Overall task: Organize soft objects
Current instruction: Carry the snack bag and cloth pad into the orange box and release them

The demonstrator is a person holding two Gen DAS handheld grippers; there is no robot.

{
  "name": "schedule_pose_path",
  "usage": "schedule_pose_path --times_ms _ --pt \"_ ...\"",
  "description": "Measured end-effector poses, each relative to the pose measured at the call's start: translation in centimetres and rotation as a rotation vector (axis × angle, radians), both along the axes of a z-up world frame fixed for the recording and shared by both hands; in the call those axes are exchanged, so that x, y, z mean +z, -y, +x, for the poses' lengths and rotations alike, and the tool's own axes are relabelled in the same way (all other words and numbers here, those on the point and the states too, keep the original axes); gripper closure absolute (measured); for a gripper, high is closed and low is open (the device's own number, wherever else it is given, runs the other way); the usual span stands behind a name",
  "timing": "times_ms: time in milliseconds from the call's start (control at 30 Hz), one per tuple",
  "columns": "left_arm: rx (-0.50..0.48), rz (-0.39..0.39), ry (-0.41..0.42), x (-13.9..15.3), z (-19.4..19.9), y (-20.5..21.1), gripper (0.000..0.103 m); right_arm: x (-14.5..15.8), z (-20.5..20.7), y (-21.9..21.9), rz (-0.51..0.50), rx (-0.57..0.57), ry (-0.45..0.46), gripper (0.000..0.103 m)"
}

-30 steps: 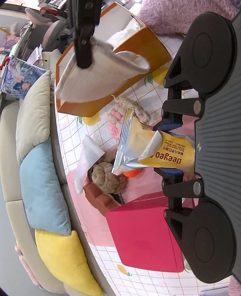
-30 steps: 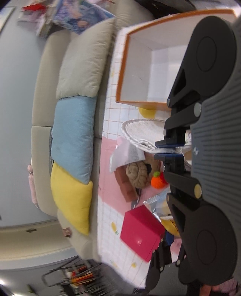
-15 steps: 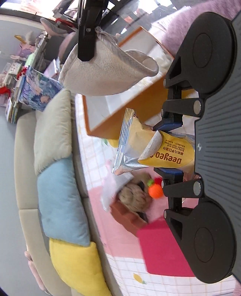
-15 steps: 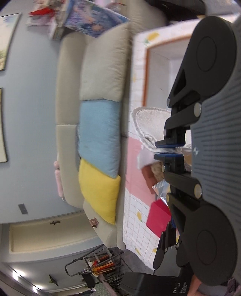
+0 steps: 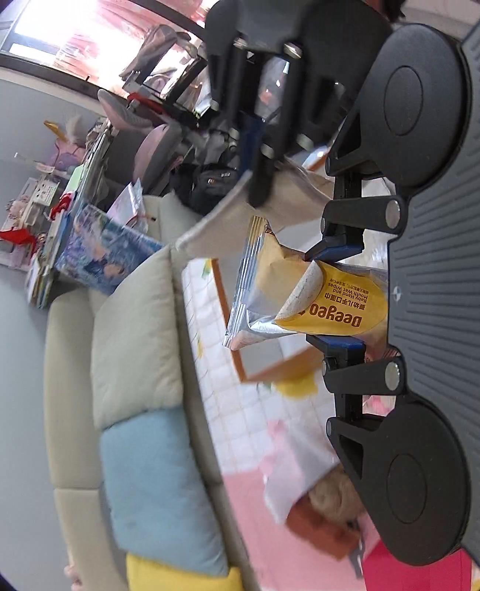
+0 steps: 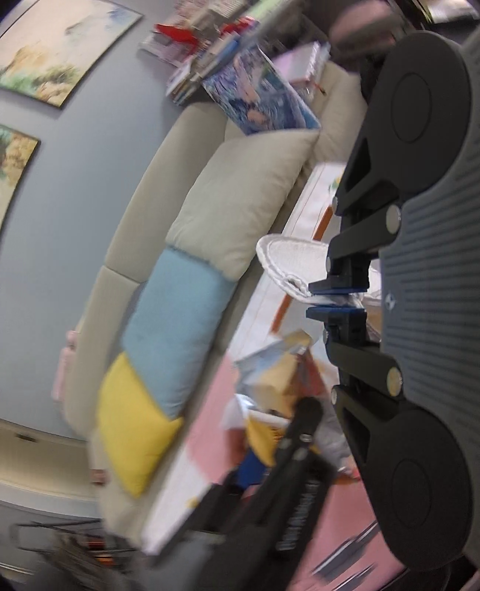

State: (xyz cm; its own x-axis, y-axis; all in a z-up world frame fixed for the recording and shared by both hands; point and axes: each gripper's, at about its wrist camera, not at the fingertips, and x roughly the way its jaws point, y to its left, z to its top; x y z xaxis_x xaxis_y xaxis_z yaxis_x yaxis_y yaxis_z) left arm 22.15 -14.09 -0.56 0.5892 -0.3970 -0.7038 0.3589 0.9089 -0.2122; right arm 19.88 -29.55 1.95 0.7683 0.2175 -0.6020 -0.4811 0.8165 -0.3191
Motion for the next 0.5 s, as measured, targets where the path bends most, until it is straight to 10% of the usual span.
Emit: schedule_pose_path --times_ms 500 --pt "-0.169 0.187 0.002 -4.1 4.3 8.2 0.059 -6.5 4.1 4.7 -0.106 -0.101 -0.116 0.099"
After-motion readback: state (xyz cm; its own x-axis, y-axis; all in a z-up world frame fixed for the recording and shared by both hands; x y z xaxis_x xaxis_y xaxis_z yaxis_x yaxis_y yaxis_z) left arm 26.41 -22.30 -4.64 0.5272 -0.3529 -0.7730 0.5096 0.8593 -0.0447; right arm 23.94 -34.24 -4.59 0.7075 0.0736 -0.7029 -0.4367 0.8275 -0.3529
